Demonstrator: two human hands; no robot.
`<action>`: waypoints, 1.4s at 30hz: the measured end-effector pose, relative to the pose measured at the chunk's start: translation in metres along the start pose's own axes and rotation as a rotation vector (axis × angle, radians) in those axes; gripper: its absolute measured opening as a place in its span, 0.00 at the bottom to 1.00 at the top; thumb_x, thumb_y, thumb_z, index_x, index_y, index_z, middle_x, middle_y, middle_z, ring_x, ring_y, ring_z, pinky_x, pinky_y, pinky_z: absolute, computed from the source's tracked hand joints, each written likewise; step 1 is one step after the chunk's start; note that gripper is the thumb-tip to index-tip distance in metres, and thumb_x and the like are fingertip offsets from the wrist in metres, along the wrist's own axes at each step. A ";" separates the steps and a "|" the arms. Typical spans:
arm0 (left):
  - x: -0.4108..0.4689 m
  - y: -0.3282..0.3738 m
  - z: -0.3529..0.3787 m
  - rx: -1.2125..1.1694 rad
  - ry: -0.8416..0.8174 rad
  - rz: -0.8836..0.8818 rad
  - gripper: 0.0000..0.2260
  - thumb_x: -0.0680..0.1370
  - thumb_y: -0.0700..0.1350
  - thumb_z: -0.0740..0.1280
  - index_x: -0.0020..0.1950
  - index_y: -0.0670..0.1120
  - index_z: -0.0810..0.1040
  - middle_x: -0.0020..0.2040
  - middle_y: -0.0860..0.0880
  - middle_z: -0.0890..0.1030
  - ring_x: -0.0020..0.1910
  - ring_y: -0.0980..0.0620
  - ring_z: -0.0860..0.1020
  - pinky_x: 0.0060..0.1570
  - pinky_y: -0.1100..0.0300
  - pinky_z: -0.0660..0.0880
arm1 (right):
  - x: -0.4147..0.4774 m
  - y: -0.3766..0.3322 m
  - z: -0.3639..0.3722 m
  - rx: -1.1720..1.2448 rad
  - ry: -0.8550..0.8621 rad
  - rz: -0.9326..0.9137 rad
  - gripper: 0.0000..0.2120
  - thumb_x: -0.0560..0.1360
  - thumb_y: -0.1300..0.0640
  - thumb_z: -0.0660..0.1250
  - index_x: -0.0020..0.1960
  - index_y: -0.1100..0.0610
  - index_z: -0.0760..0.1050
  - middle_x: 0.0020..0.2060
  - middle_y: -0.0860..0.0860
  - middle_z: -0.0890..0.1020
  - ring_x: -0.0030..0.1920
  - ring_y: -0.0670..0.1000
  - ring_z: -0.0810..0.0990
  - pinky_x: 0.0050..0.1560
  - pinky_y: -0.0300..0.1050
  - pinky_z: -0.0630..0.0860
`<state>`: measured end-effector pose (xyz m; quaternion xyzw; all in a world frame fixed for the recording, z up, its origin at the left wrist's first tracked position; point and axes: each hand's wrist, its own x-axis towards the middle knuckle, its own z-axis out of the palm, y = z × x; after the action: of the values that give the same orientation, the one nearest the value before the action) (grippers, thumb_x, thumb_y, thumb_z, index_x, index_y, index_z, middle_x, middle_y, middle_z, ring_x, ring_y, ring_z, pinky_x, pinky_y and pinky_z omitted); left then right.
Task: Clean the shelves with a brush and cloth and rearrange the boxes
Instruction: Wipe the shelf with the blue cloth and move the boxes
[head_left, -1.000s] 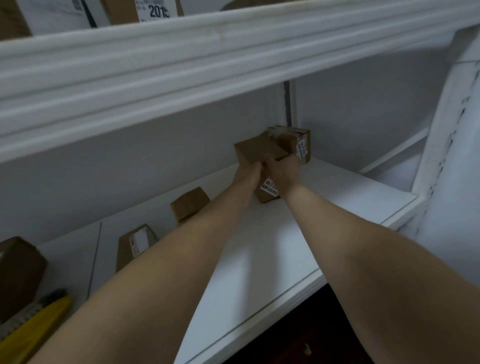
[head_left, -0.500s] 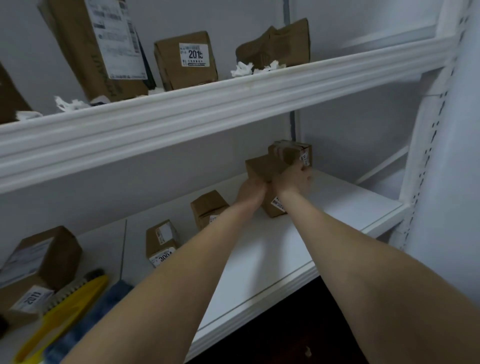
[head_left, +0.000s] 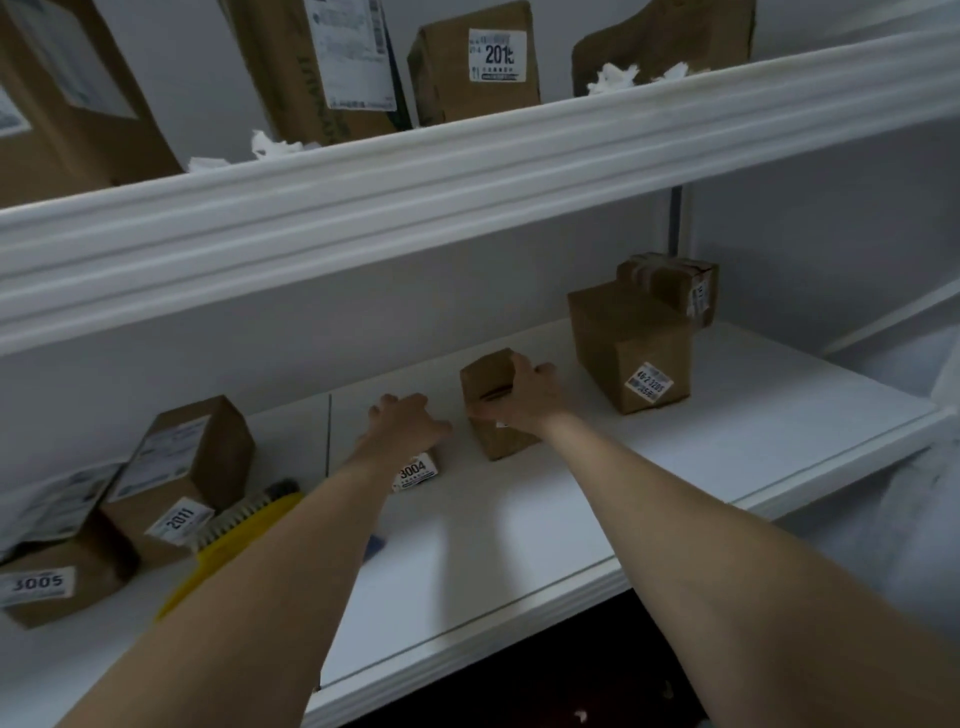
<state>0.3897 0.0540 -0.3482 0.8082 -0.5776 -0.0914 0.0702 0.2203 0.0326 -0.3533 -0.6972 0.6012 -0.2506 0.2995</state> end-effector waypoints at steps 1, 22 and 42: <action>0.001 -0.005 0.004 0.032 -0.044 0.031 0.27 0.75 0.54 0.64 0.72 0.48 0.65 0.70 0.42 0.66 0.69 0.40 0.65 0.68 0.49 0.65 | 0.001 -0.002 0.004 0.008 0.007 0.006 0.50 0.65 0.41 0.75 0.77 0.51 0.51 0.67 0.57 0.61 0.65 0.63 0.69 0.64 0.53 0.71; -0.023 0.157 0.013 -0.543 -0.049 0.383 0.23 0.80 0.46 0.60 0.73 0.40 0.63 0.70 0.41 0.69 0.67 0.43 0.69 0.61 0.58 0.66 | 0.022 0.057 -0.097 0.095 0.688 0.333 0.33 0.77 0.46 0.63 0.76 0.56 0.55 0.72 0.59 0.60 0.72 0.60 0.60 0.69 0.54 0.61; 0.027 0.218 0.016 -0.686 0.008 0.134 0.19 0.81 0.47 0.55 0.65 0.37 0.72 0.63 0.37 0.75 0.61 0.40 0.74 0.60 0.52 0.72 | 0.064 0.080 -0.105 0.431 0.375 0.137 0.22 0.72 0.49 0.68 0.63 0.58 0.75 0.56 0.57 0.81 0.57 0.57 0.79 0.57 0.49 0.76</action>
<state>0.1940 -0.0423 -0.3175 0.6980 -0.5648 -0.2722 0.3460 0.1009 -0.0508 -0.3383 -0.5167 0.6247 -0.4763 0.3405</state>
